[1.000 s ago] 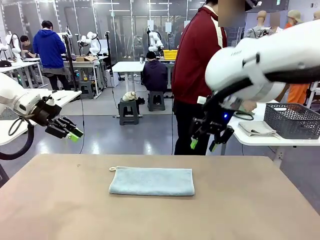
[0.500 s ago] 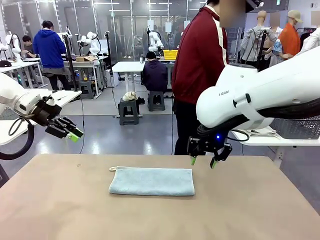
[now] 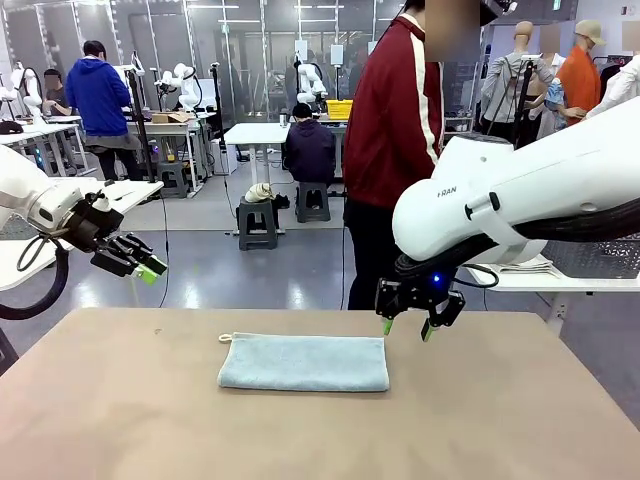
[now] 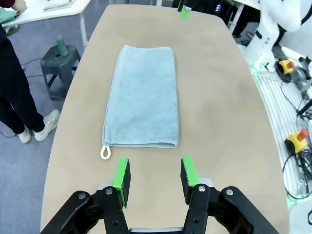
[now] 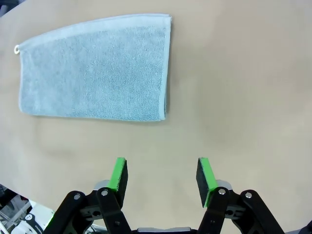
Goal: Fold the towels and place them in the basket.
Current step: When a person lays out a Towel with hook on the table, fold it in half twice.
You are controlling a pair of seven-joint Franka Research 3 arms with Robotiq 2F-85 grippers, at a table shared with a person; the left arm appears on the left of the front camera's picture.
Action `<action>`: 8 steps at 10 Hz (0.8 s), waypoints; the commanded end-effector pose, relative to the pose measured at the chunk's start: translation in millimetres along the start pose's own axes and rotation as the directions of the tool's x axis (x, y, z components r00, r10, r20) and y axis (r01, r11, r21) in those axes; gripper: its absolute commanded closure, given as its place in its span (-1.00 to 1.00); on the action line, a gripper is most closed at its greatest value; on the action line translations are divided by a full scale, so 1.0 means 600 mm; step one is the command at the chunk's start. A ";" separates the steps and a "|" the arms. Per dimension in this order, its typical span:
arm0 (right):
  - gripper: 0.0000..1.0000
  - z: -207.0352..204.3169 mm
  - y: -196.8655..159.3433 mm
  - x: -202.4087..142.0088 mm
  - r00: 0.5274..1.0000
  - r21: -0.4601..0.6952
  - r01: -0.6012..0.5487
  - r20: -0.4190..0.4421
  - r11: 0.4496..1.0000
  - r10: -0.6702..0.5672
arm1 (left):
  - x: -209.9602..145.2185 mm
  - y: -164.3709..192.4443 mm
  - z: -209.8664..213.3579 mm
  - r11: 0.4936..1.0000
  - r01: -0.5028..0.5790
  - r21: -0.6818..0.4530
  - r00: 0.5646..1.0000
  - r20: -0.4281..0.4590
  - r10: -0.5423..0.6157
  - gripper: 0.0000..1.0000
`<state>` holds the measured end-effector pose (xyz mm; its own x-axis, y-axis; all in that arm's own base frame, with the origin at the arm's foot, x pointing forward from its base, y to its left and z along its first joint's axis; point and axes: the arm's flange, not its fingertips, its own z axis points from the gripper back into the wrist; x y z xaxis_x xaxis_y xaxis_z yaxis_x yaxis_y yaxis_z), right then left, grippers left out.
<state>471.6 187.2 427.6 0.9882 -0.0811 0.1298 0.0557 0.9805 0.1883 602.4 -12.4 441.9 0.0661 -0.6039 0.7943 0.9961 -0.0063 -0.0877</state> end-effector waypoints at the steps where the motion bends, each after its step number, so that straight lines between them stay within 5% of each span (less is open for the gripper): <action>1: -0.44 -0.011 0.010 0.006 0.999 -0.041 0.003 0.042 0.999 -0.001 | 0.001 0.005 0.000 1.000 0.010 -0.007 1.000 0.000 -0.010 -0.09; 4: -0.44 -0.073 0.038 -0.006 0.990 -0.037 0.044 0.132 0.998 -0.039 | 0.001 0.005 0.000 1.000 0.010 -0.007 1.000 0.000 -0.010 -0.09; 8: -0.44 -0.143 0.059 -0.005 0.989 -0.059 0.080 0.131 0.995 -0.072 | 0.001 0.005 0.000 1.000 0.010 -0.007 1.000 0.000 -0.010 -0.09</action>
<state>475.9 224.7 355.3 0.9687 -0.1334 0.2092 0.1033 0.9835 0.1486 602.4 -12.5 441.9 0.0659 -0.6039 0.7943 0.9961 -0.0065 -0.0876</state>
